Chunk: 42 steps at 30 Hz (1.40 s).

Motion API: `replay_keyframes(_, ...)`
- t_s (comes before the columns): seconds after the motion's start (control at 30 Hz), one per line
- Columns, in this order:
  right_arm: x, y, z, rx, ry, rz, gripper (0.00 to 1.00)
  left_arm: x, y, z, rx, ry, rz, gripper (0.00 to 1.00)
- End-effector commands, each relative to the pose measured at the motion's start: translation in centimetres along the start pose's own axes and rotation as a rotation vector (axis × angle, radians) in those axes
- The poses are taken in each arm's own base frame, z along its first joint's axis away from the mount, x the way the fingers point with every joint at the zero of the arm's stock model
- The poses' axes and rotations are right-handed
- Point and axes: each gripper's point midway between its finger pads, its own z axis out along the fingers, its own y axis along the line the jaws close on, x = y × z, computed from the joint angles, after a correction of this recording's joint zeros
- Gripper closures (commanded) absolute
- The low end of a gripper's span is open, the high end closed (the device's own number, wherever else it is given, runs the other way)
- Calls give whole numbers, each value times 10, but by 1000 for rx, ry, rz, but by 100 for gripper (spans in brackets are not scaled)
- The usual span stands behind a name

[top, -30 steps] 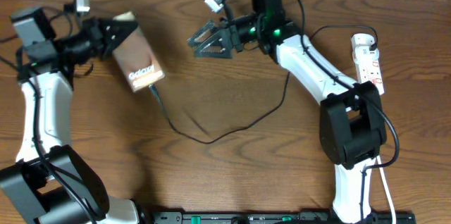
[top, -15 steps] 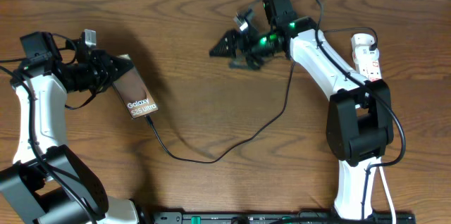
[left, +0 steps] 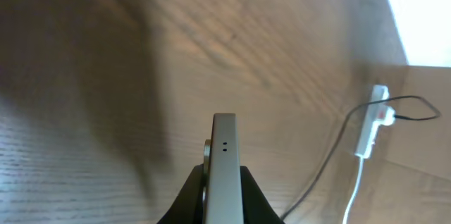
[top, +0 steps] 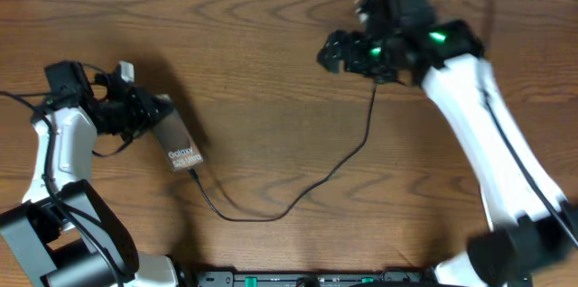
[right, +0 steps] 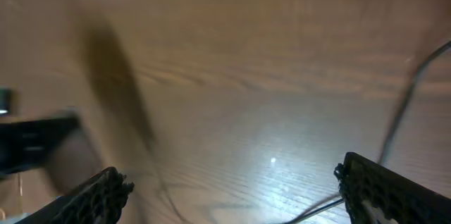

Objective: Plug charger to phone and switch on socket

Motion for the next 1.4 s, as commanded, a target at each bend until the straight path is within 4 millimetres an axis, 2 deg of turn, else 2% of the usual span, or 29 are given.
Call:
replay_keyframes(0.0, -10, 11, -67, 19, -175, -48, 5, 9, 13, 11, -11, -2, -29, 92)
replay_keyframes(0.1, -5, 16, -108, 27, -264, -66, 4, 12, 23, 19, -10, -9, -62, 93)
replay_keyframes(0.2, 6, 13, -149, 59, -343, -72, 2, 16, 36, 33, -15, 20, -103, 93)
replay_keyframes(0.27, 13, 9, -164, 82, -370, -70, 2, 19, 44, 43, -19, 46, -128, 93)
replay_keyframes(0.37, 22, 4, -178, 108, -386, -66, 3, 24, 58, 61, -25, 85, -187, 93)
replay_keyframes(0.47, 27, 0, -182, 122, -383, -63, 2, 31, 70, 77, -26, 123, -238, 93)
replay_keyframes(0.57, 30, -5, -181, 148, -371, -57, 2, 34, 77, 83, -31, 137, -260, 93)
replay_keyframes(1.1, 32, -10, -175, 167, -346, -43, 3, 33, 77, 83, -30, 134, -257, 92)
replay_keyframes(1.17, 32, -10, -175, 168, -345, -42, 2, 33, 77, 83, -30, 133, -257, 90)
replay_keyframes(1.3, 33, -10, -175, 168, -343, -42, 2, 33, 77, 83, -31, 136, -259, 74)
replay_keyframes(1.37, 33, -10, -175, 168, -344, -42, 2, 34, 77, 83, -32, 138, -261, 74)
